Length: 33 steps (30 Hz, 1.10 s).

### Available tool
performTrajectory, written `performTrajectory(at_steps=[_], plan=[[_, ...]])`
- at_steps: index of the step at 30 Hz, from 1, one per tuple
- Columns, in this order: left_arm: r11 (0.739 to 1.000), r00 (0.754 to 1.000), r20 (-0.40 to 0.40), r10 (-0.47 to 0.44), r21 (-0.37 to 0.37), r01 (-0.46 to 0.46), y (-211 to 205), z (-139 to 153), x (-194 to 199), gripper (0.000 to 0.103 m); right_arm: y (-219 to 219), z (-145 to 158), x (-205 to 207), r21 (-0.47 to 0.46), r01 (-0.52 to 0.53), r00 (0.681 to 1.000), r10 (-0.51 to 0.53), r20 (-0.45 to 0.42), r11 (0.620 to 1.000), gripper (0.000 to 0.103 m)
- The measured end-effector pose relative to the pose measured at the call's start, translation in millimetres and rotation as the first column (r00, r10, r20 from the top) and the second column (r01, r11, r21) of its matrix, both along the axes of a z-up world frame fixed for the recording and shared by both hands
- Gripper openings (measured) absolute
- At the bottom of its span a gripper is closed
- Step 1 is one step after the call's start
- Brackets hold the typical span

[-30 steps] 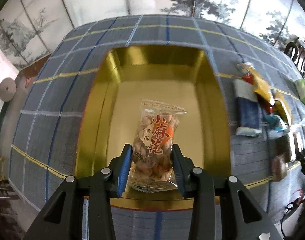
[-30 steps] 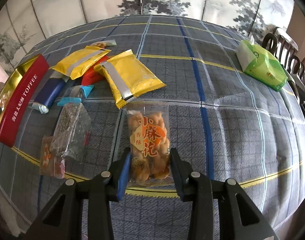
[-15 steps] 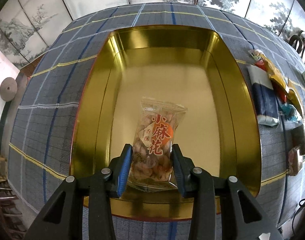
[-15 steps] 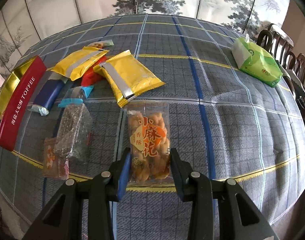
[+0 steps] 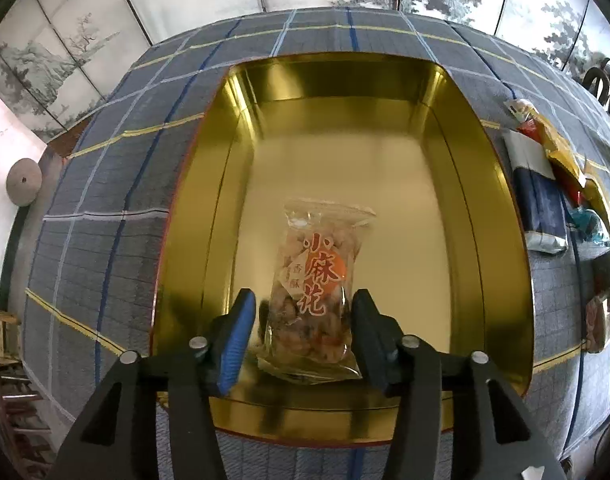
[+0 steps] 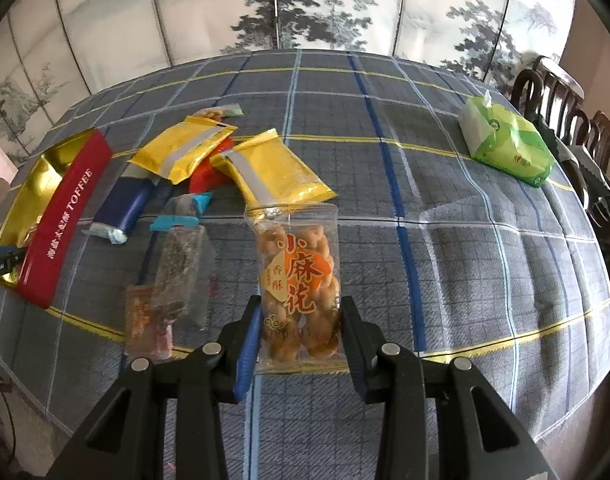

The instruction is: Organize snacks

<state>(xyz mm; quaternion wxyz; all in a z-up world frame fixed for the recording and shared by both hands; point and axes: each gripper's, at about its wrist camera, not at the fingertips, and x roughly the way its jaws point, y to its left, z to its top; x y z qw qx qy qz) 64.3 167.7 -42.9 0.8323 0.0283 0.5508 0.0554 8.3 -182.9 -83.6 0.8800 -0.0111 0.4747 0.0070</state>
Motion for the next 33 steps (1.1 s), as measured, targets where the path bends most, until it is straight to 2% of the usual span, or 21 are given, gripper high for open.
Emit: performTrajectory(at_steps=[1,3,5,14,17,23,33], plan=[[1.000,1.000,0.009,-0.004,0.003,0.004,-1,2,-1,0.050,2,1,-1,0.000,-0.003,1.000,0.003,0.000,1.000,0.038],[1.000,1.000,0.029,-0.011,0.009,0.011,-2,7,-4,0.058,5,3,-3,0.009,-0.010,1.000,0.010,0.004,1.000,0.038],[1.000,0.999,0.047,-0.015,0.006,0.015,-3,12,-7,0.061,9,8,-4,0.012,-0.021,1.000,0.020,0.016,1.000,0.038],[0.998,0.991,0.135,0.019,-0.056,-0.012,1,40,-27,0.080,56,36,6,0.075,-0.124,0.990,0.118,0.079,0.989,0.038],[0.997,0.985,0.166,0.045,-0.070,-0.034,7,52,-37,0.081,85,42,11,0.093,-0.184,0.980,0.175,0.090,0.979,0.038],[0.992,0.969,0.212,0.126,-0.053,-0.118,33,70,-60,0.086,147,45,20,0.118,-0.306,0.951,0.296,0.095,0.945,0.038],[0.967,0.947,0.195,0.254,-0.060,-0.247,77,74,-86,0.087,235,34,34,0.159,-0.384,0.923,0.380,0.058,0.909,0.038]])
